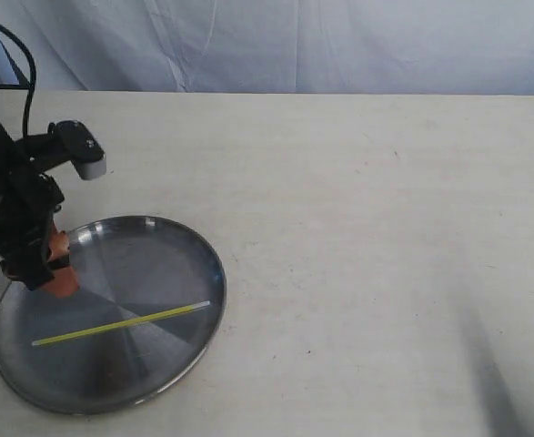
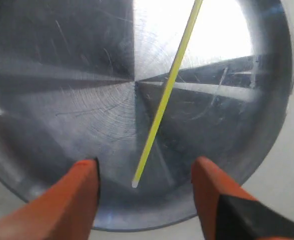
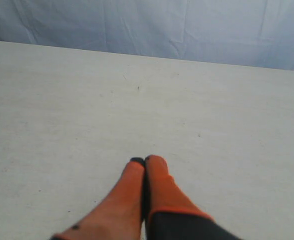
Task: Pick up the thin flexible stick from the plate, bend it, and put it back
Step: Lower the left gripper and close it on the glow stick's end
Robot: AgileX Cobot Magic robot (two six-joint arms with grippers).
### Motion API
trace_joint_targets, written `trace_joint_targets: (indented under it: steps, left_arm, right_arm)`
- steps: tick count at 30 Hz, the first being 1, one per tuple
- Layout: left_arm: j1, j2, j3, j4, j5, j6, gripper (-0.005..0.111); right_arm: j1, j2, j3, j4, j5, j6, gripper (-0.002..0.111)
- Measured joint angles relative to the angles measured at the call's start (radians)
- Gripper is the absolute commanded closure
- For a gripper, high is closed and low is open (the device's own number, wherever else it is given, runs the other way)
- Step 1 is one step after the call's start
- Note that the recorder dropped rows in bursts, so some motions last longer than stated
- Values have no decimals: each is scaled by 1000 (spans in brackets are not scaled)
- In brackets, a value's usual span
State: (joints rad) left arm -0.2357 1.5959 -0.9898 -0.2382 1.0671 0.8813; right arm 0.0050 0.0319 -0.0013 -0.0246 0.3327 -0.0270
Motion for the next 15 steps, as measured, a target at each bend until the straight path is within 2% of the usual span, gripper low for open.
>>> trace_joint_targets:
  steps: [7,15]
  left_arm:
    - [-5,43,82,-35,-80,42,53]
    - [-94,49,158,1,-195,61,53]
  right_arm:
    - [0,0,0,0,0,0,108]
    - [0,0,0,0,0,0,108]
